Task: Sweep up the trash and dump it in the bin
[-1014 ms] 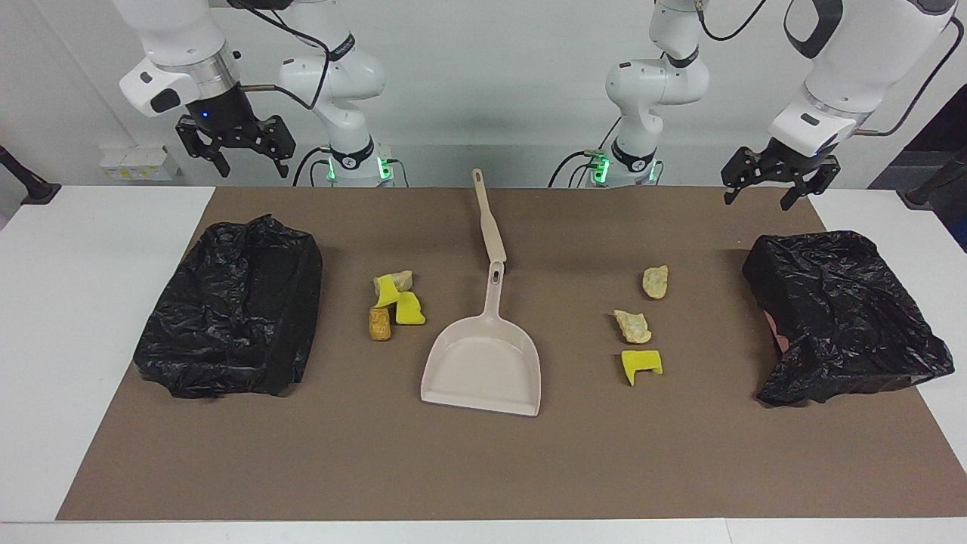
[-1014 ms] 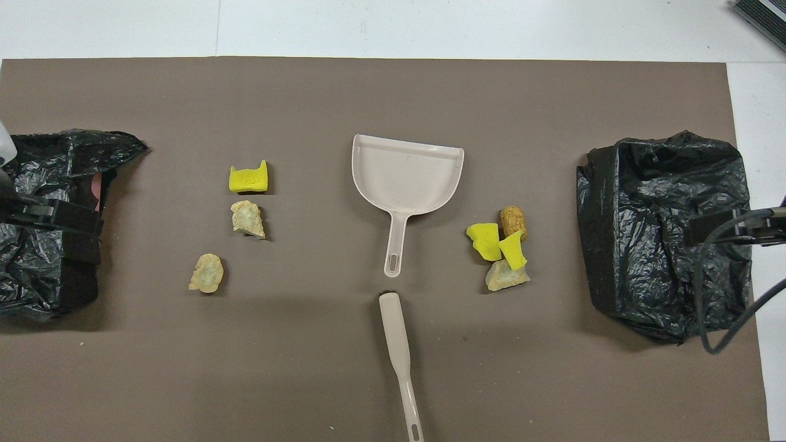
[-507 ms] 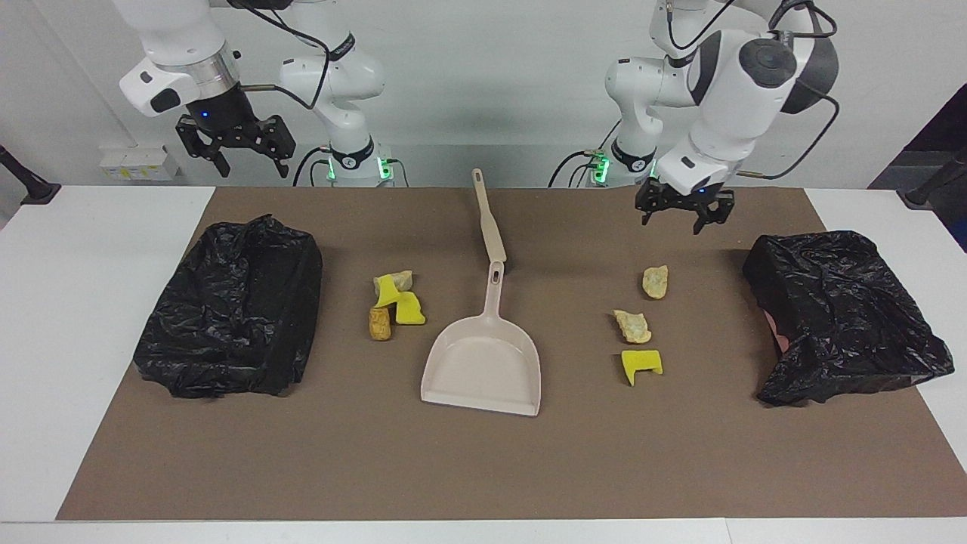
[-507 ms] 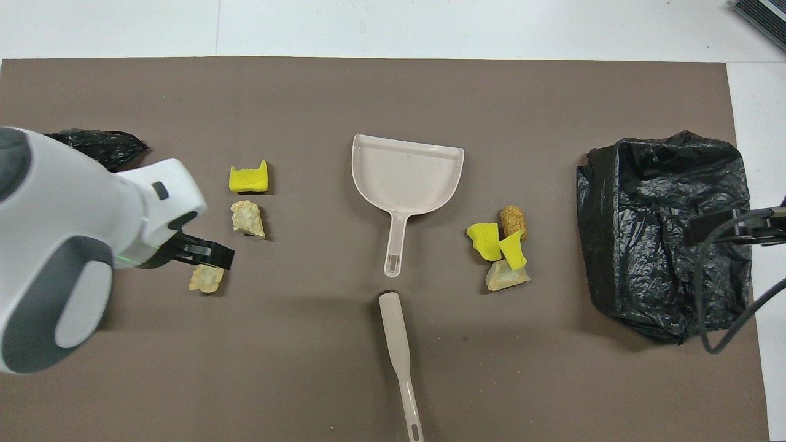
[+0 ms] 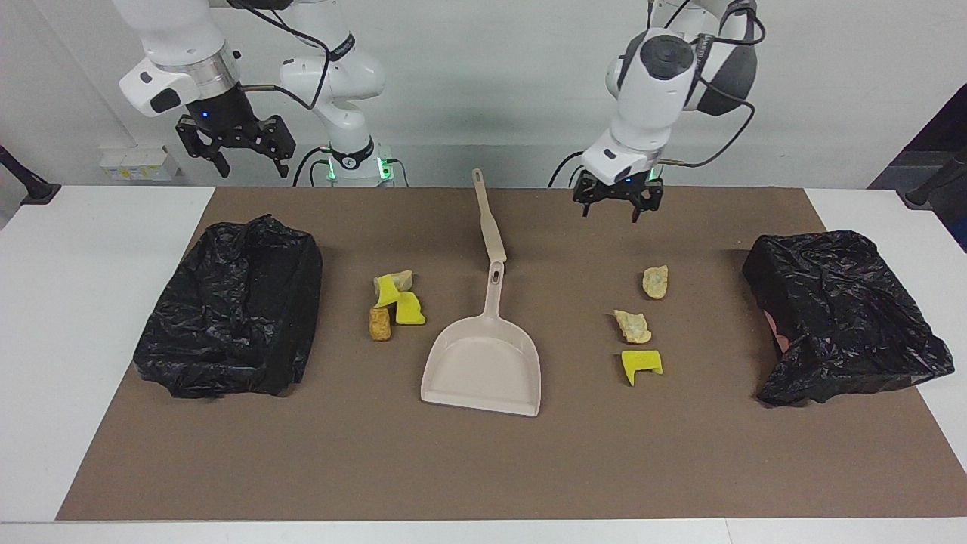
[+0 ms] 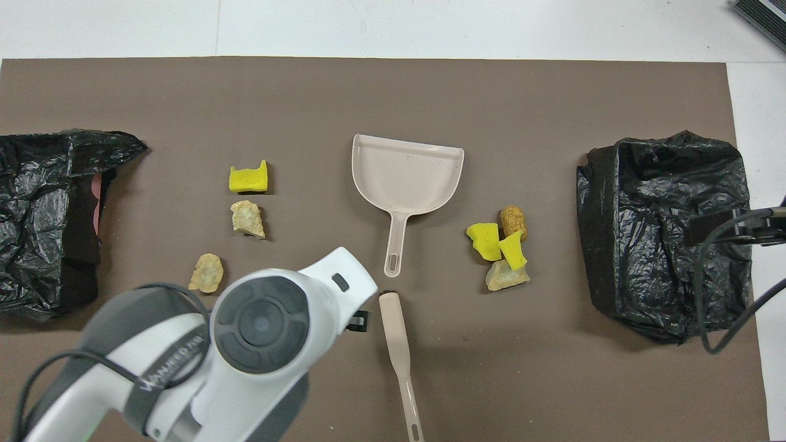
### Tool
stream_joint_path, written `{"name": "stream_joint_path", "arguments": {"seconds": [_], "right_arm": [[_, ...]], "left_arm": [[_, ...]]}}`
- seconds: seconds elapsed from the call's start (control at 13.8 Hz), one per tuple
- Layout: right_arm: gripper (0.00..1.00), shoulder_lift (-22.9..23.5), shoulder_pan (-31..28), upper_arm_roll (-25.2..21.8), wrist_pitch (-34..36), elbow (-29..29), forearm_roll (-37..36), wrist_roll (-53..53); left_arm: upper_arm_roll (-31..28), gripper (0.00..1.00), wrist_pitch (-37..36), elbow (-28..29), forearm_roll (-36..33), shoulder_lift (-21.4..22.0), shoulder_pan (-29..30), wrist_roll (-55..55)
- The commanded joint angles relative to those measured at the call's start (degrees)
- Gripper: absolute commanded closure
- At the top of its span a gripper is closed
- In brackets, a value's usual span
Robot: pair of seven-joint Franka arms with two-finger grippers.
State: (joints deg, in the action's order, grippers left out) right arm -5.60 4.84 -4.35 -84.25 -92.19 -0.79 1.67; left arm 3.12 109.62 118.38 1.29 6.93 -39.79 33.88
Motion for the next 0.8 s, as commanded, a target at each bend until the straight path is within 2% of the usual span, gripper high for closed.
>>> {"name": "stream_joint_path", "arguments": {"seconds": [0.0, 0.22, 0.51, 0.58, 0.72], "right_arm": [[0.0, -0.4, -0.8, 0.2, 0.1, 0.0, 1.2, -1.8], [0.0, -0.6, -0.7, 0.3, 0.8, 0.0, 1.4, -1.8], [0.0, -1.3, -0.4, 0.3, 3.3, -0.7, 0.2, -1.9], [0.0, -1.8, -0.4, 0.3, 3.3, -1.4, 0.2, -2.3], [0.0, -2.7, -0.4, 0.4, 3.7, -2.6, 0.3, -2.5]], "left_arm": [[-1.3, 0.0, 4.0, 4.2, 0.6, -0.2, -7.5, 8.3], [-1.3, 0.0, 14.5, 10.4, 0.6, -1.3, -12.6, 17.7], [-1.2, 0.0, 21.8, 12.6, 0.6, -6.4, -15.6, 21.7], [-1.2, 0.0, 22.2, 13.2, 0.8, -6.7, -16.5, 21.8], [-1.2, 0.0, 23.9, 13.4, 0.8, -10.4, -19.1, 24.7]]}}
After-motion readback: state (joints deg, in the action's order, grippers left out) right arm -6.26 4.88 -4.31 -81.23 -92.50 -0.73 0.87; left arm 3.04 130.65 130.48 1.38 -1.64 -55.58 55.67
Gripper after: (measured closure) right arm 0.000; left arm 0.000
